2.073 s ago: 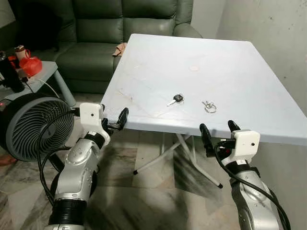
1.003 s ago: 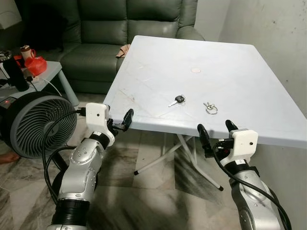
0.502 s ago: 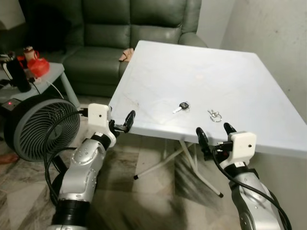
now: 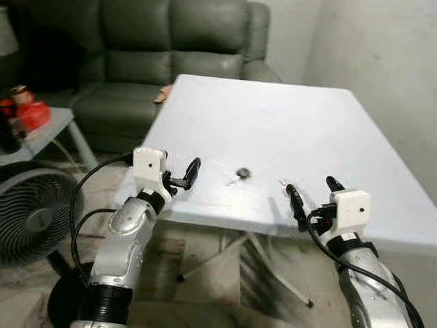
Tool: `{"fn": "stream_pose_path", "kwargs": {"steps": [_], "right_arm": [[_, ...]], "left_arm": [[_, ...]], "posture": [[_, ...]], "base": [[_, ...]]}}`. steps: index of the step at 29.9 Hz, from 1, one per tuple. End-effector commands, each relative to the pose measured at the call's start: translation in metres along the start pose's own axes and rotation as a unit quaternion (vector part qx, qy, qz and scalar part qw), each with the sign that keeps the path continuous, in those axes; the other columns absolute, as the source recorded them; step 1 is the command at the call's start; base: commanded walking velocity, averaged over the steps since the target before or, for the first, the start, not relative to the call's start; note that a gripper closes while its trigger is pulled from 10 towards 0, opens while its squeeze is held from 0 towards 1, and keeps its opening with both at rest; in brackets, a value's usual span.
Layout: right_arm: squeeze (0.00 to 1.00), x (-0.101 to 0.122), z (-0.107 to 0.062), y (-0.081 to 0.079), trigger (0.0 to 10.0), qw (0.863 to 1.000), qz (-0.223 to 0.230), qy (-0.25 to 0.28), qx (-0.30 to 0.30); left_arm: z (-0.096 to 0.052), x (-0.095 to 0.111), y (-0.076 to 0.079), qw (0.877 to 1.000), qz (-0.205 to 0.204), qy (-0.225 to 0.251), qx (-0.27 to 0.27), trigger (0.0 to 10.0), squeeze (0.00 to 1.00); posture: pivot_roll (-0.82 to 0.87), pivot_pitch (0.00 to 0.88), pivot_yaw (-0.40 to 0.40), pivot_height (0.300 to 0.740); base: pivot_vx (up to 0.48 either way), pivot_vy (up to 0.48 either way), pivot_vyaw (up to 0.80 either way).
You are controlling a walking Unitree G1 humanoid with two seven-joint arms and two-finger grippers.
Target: Hang keys on a hook
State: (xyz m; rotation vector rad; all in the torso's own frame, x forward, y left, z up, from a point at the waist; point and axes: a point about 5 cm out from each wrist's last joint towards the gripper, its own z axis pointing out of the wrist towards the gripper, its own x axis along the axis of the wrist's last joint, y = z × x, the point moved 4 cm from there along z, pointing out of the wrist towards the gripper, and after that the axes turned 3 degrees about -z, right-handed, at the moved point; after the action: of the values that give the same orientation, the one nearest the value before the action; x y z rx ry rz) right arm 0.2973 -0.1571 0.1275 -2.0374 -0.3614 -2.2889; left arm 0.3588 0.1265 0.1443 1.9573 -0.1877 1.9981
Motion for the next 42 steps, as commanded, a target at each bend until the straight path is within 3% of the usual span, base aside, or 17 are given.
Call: {"fn": "stream_pose_path", "kwargs": {"steps": [1, 3, 10, 13, 18, 22, 28, 33, 37, 42], "right_arm": [[0.00, 0.008, 0.001, 0.001, 10.0, 1.000, -0.006, 0.012, 0.001], [0.00, 0.008, 0.002, 0.001, 10.0, 1.000, 0.017, 0.015, 0.001], [0.00, 0.010, 0.003, 0.002, 10.0, 1.000, 0.007, 0.018, 0.006], [0.00, 0.010, 0.003, 0.000, 10.0, 1.000, 0.000, 0.016, 0.018], [0.00, 0.009, 0.009, 0.001, 10.0, 0.998, -0.034, 0.004, 0.053], [0.00, 0.008, 0.016, 0.000, 10.0, 0.996, -0.049, -0.008, 0.071], [0.00, 0.016, 0.032, -0.013, 10.0, 0.992, -0.044, -0.007, 0.117], [0.00, 0.012, 0.040, -0.025, 10.0, 0.988, -0.034, -0.023, 0.149], [0.00, 0.009, 0.046, -0.033, 10.0, 0.986, -0.025, -0.026, 0.165], [0.00, -0.003, 0.056, -0.035, 10.0, 0.988, -0.013, -0.048, 0.147]], "left_arm": [[0.000, 0.003, -0.002, 1.000, 0.008, 0.003, 0.005, 10.0, 0.00], [-0.001, 0.005, -0.004, 0.999, 0.018, 0.015, 0.025, 10.0, 0.00], [0.000, 0.002, 0.000, 0.999, 0.031, 0.018, 0.029, 10.0, 0.00], [-0.001, -0.002, 0.004, 0.998, 0.060, 0.018, 0.032, 10.0, 0.00], [-0.006, -0.008, 0.025, 0.999, 0.048, 0.020, -0.012, 10.0, 0.00], [-0.009, -0.012, 0.031, 0.999, 0.045, 0.018, -0.021, 10.0, 0.00], [-0.015, -0.022, 0.043, 0.998, 0.049, 0.004, -0.032, 10.0, 0.00], [-0.025, -0.029, 0.052, 0.996, 0.079, -0.004, -0.044, 10.0, 0.00], [-0.033, -0.030, 0.054, 0.996, 0.074, -0.006, -0.044, 10.0, 0.00], [-0.041, -0.031, 0.054, 0.996, 0.075, -0.014, -0.039, 10.0, 0.00]], "posture": [[-0.05, 0.017, -0.020, 0.711], [-0.05, 0.020, -0.022, 0.711], [-0.05, 0.027, -0.028, 0.711], [-0.05, 0.027, -0.028, 0.711], [-0.04, 0.042, -0.040, 0.711], [-0.04, 0.045, -0.044, 0.711], [-0.02, 0.067, -0.069, 0.711], [0.01, 0.097, -0.085, 0.711], [0.03, 0.123, -0.093, 0.711], [0.06, 0.145, -0.101, 0.711]], "base": [[0.364, 0.000, 0.80], [0.000, 0.000, 0.66], [0.000, 0.000, 0.00], [0.000, 0.000, 0.00], [0.000, 0.000, 0.00], [0.000, 0.000, 0.00], [0.000, 0.000, 0.00], [0.000, 0.000, 0.00], [0.000, 0.000, 0.00], [0.000, 0.000, 0.00]]}}
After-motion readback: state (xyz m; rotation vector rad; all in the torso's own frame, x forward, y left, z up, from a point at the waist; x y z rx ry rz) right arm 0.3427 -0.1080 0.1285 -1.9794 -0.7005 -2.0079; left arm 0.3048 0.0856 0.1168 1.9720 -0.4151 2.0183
